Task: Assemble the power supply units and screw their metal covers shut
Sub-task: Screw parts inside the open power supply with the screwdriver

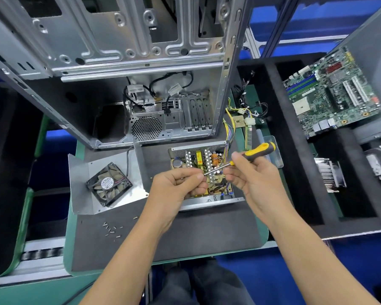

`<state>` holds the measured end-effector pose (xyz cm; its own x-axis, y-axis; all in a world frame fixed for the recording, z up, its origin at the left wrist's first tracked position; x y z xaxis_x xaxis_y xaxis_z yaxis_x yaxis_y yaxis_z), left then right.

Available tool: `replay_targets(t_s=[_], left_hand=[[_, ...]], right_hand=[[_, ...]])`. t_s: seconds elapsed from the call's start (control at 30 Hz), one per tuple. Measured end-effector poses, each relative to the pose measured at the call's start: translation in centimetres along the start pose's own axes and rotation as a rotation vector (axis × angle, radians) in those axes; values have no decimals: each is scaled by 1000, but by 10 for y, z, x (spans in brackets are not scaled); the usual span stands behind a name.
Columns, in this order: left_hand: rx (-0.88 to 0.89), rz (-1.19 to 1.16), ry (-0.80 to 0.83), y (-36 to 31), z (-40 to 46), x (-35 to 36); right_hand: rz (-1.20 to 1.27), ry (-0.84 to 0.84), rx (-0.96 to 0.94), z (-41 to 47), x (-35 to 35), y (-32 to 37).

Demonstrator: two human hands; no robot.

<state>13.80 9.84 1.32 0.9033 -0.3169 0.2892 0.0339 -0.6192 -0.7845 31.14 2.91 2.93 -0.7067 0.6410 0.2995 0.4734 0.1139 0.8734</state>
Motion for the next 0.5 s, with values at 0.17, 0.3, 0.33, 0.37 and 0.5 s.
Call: replay_targets(t_s=[0.17, 0.3, 0.33, 0.37, 0.5], left_hand=[[-37, -21, 9, 1, 0, 5], [-107, -38, -34, 5, 1, 3], [-105, -17, -47, 5, 0, 0], [-94, 20, -62, 3, -1, -3], [-31, 375, -73, -1, -2, -17]], right_hand=[[18, -1, 20, 0, -1, -5], [22, -11, 27, 1, -2, -6], [23, -13, 29, 1, -2, -7], [28, -13, 29, 2, -3, -6], [55, -36, 10, 7, -17, 0]])
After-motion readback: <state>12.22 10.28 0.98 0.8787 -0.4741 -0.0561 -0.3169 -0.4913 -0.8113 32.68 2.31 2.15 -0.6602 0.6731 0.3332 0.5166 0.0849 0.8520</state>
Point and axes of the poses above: each hand's wrist, its own z-axis towards the middle knuckle, its own x-axis out of the palm, y = z × x, the point moved 10 cm from there along z, towards the middle knuckle, and after that the axes turned 4 degrees about -x, right-handed, at the moved point
